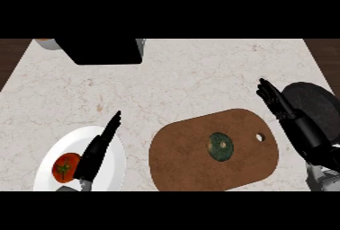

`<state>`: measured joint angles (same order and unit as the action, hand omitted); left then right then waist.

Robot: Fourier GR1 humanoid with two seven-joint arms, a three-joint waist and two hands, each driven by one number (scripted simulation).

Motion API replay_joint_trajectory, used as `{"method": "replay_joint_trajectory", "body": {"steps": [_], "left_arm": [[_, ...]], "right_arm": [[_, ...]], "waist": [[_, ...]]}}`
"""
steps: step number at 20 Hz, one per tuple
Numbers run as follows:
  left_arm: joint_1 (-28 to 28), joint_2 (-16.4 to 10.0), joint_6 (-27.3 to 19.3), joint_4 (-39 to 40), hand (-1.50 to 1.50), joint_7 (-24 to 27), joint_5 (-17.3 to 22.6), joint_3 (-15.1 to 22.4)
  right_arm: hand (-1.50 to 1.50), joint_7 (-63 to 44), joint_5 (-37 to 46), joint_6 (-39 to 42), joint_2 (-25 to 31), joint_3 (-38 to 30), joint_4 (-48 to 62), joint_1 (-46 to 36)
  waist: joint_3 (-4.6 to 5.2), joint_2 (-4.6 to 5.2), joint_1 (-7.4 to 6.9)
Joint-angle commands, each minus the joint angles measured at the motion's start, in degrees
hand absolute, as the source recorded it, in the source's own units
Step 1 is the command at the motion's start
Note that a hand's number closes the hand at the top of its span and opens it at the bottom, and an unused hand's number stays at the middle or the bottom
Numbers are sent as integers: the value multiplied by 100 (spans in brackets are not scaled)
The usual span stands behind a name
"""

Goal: Pick the squash from the cutting board and place it in the pan

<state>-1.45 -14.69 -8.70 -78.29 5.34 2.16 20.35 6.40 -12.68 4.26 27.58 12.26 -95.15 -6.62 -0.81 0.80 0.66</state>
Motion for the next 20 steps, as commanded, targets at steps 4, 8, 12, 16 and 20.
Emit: {"method": "replay_joint_trajectory", "body": {"steps": [4, 8, 12, 16, 20], "left_arm": [[-694, -127, -206, -361, 0, -96, 217, -703], [-1157, -214, -262, -412, 0, -453, 661, -1347], [-1081, -196, -424, -421, 0, -494, 632, -1426], [-1409, -318, -303, -328, 0, -767, 716, -1564], [-1290, -440, -111, -291, 0, -741, 848, -1708]], "right_arm": [[150, 474, -378, 2067, 81, 1061, 524, -577], [150, 1854, 311, 2797, 380, 984, 1277, -1082], [-150, 3663, 921, 2343, 716, 169, 1870, -991], [-150, 4847, 1371, 2489, 1212, -98, 2660, -1460], [-150, 4670, 1568, 2966, 2042, 54, 2619, -2104]], "waist": [[54, 18, -609], [45, 12, -442], [40, -18, -258], [58, -14, -228], [74, -39, -247]]}}
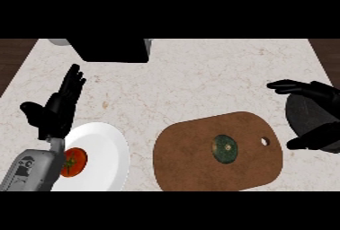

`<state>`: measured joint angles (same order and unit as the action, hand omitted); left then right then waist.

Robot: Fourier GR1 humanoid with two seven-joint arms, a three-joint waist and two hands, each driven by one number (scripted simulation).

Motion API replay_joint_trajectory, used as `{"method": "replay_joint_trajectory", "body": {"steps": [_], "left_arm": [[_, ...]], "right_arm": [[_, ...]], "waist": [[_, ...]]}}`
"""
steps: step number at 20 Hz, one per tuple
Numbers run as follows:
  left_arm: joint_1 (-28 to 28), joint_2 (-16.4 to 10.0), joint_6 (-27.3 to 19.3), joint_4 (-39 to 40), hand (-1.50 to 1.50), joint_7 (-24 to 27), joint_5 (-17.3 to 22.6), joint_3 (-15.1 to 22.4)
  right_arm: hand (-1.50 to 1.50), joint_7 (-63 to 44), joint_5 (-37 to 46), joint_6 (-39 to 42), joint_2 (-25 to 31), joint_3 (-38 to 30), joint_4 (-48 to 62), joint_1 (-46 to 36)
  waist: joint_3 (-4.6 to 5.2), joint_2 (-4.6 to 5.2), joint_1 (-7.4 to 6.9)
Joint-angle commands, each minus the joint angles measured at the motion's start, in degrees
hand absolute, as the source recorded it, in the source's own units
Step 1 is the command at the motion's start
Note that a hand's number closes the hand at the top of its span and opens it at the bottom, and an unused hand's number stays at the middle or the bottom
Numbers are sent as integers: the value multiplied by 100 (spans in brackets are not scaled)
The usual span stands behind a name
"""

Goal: Pick the squash from the cutting board and place it in the pan

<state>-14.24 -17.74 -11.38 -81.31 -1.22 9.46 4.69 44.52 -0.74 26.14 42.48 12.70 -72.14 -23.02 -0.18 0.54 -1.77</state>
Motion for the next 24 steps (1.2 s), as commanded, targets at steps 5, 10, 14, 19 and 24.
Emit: {"method": "replay_joint_trajectory", "body": {"steps": [5, 10, 14, 19, 24], "left_arm": [[-10, 69, -90, 157, 0, 19, -105, -83], [-227, 10, -8, 139, 0, -159, -120, -205], [14, 42, 86, 147, 0, -77, -132, -295], [395, -250, 376, -385, 0, -145, 23, -462], [108, 59, 137, -198, 0, -246, -254, -267]], "right_arm": [[-150, 507, 879, 729, 1202, 318, -165, -932], [-150, -279, 868, 711, 652, 584, -511, -1458], [-150, -387, 1079, 530, 513, 446, -684, -1581], [-150, -940, 754, 990, 424, 657, -1303, -1381], [-150, -1324, 585, 1213, 202, 901, -1993, -1122]], "waist": [[22, -40, 115], [22, -48, 135], [21, -52, 151], [21, -72, 119], [20, -67, 183]]}}
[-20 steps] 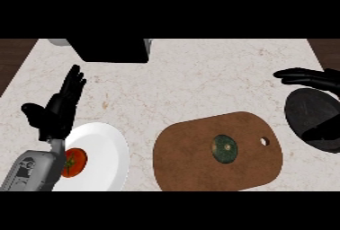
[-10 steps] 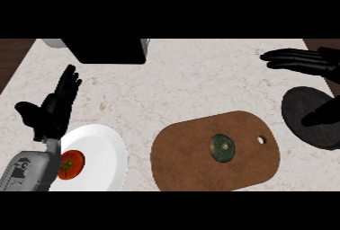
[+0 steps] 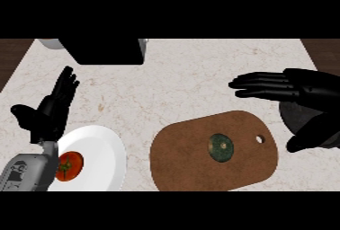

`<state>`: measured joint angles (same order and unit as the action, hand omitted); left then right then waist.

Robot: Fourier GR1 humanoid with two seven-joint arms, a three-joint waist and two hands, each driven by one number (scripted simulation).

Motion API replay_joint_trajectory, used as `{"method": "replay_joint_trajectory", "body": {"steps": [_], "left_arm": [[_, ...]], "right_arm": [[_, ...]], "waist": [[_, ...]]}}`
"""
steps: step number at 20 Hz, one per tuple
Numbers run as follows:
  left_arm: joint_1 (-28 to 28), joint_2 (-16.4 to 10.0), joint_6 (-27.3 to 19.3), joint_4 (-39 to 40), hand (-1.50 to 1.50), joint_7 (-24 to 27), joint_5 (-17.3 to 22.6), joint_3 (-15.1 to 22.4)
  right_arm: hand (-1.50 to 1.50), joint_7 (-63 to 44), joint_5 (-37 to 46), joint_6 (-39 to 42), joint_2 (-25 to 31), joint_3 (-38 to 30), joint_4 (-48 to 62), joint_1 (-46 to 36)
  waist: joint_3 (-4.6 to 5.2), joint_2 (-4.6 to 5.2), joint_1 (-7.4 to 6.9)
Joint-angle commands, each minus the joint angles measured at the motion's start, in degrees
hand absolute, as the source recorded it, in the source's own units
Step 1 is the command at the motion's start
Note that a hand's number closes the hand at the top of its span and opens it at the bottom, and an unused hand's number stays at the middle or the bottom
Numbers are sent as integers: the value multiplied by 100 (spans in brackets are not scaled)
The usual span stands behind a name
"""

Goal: Pick the squash from the cutting board and place it in the pan

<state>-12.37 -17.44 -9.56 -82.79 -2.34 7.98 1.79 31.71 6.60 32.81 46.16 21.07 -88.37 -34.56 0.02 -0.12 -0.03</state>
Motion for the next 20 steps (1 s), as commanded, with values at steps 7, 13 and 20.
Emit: {"method": "replay_joint_trajectory", "body": {"steps": [7, 13, 20], "left_arm": [[95, 191, -59, -416, 0, -365, -197, -19], [-230, 117, 188, 87, 0, -180, -187, -364], [-219, 450, 63, 210, 0, 37, -453, -259]], "right_arm": [[-150, -449, 731, 411, -196, 13, -837, 859], [-150, -1060, 1315, 403, -1080, -86, -408, 465], [-150, -210, 2391, 355, -1144, 119, 100, 738]], "waist": [[-3, 4, -2], [-1, 19, -38], [-3, 20, -20]]}}
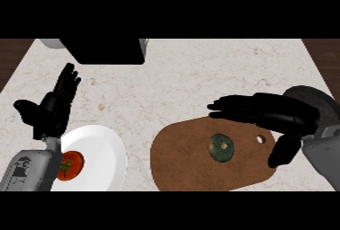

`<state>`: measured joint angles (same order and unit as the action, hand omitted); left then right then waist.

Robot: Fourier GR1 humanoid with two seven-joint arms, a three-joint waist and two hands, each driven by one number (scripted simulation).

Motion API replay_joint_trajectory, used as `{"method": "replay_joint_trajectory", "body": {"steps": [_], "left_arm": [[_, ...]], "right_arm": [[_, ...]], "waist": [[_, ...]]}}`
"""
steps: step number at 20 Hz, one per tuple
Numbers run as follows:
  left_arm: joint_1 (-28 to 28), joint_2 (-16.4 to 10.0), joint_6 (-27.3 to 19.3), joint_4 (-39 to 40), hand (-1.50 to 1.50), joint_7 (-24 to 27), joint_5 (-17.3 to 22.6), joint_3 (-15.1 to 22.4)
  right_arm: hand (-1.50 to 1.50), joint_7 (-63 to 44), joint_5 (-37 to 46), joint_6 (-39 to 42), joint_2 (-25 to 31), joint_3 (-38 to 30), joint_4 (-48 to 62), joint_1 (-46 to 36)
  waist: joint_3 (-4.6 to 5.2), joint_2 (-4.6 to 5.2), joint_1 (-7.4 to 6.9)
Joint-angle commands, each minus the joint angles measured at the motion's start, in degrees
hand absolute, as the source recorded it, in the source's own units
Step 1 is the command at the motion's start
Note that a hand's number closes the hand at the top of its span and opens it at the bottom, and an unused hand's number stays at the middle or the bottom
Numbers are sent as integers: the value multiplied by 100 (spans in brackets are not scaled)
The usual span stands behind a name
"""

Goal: Pick the squash from the cutting board and place it in the pan

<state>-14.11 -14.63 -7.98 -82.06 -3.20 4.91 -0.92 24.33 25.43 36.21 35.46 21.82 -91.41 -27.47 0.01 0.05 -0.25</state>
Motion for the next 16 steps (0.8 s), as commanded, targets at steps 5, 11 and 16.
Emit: {"method": "replay_joint_trajectory", "body": {"steps": [5, 11, 16], "left_arm": [[58, 252, -101, -113, 0, -13, -238, 39], [-87, -100, 285, -527, 0, -649, 77, -269], [19, -102, 396, -416, 0, -480, 6, -371]], "right_arm": [[-150, 733, 815, 186, -209, 139, 521, 17], [-150, 865, 1473, -217, -566, 483, 1048, -152], [-150, 393, 1948, -229, -640, 595, 258, 311]], "waist": [[-1, -1, 8], [-2, -2, -30], [-1, -11, 21]]}}
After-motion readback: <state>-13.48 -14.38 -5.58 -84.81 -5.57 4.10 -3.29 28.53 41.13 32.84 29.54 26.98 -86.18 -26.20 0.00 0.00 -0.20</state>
